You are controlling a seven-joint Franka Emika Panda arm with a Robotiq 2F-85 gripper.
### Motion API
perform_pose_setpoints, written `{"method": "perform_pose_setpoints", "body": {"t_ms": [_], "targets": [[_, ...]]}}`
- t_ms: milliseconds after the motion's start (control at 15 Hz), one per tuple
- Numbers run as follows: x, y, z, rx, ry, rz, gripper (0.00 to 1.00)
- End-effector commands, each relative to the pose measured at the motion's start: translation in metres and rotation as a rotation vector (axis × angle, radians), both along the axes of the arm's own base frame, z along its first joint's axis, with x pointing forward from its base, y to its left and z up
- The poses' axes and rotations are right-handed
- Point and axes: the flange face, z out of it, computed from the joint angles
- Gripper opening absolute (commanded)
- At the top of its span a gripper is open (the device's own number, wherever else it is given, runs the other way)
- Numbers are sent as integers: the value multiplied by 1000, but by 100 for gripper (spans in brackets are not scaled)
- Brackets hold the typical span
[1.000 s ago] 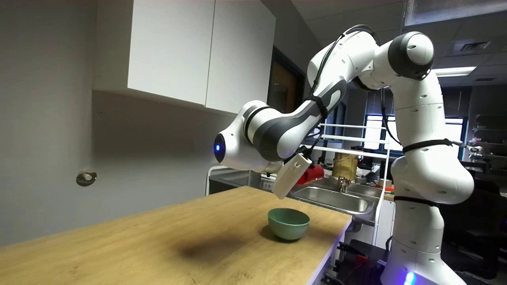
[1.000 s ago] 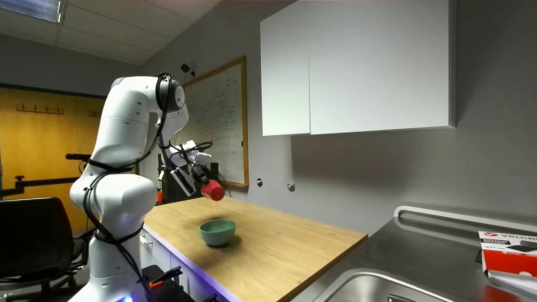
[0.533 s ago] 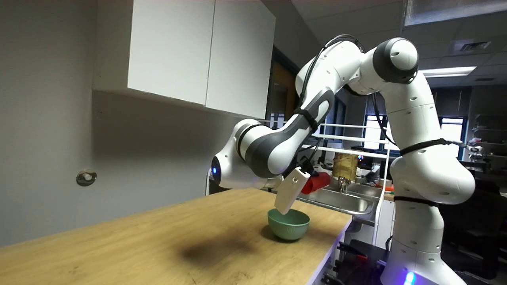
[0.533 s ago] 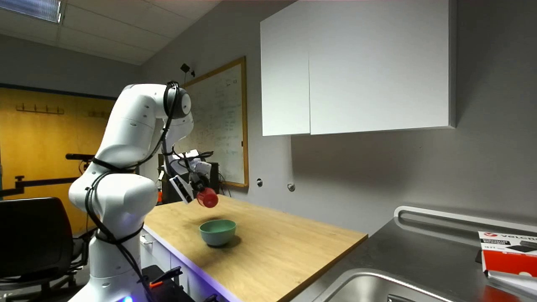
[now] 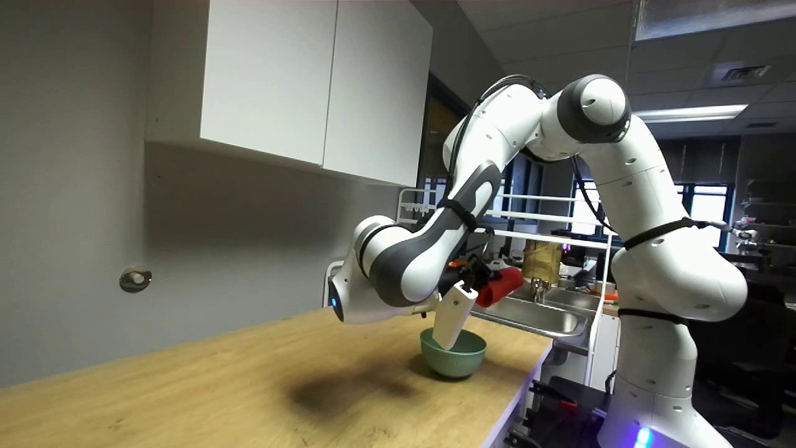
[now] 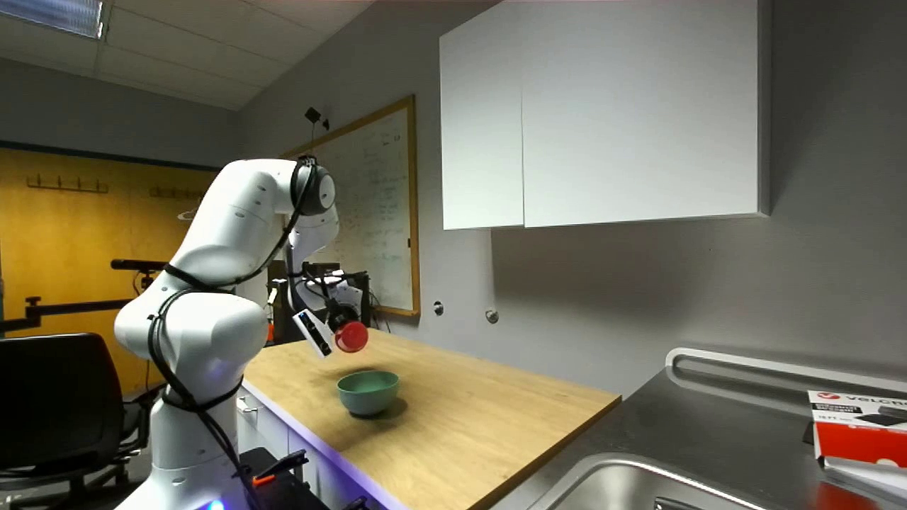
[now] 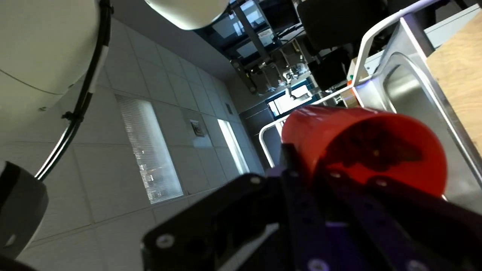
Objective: Pour the contents in the orange cup into the green bowl
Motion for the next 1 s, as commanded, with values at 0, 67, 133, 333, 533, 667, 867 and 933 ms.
{"method": "perform_pose_setpoints", "body": {"t_ms": [0, 67, 133, 333, 533, 667, 867, 933], "targets": [[7, 5, 3, -103, -3, -23, 2], [7, 4, 4, -129, -1, -25, 2], [8, 4, 5, -153, 3, -28, 2], [11, 5, 9, -213, 15, -30, 2], [15, 5, 16, -268, 23, -26, 2], [19, 5, 21, -298, 24, -22, 2], [25, 6, 28, -321, 24, -26, 2], [27, 6, 30, -324, 24, -27, 2]]}}
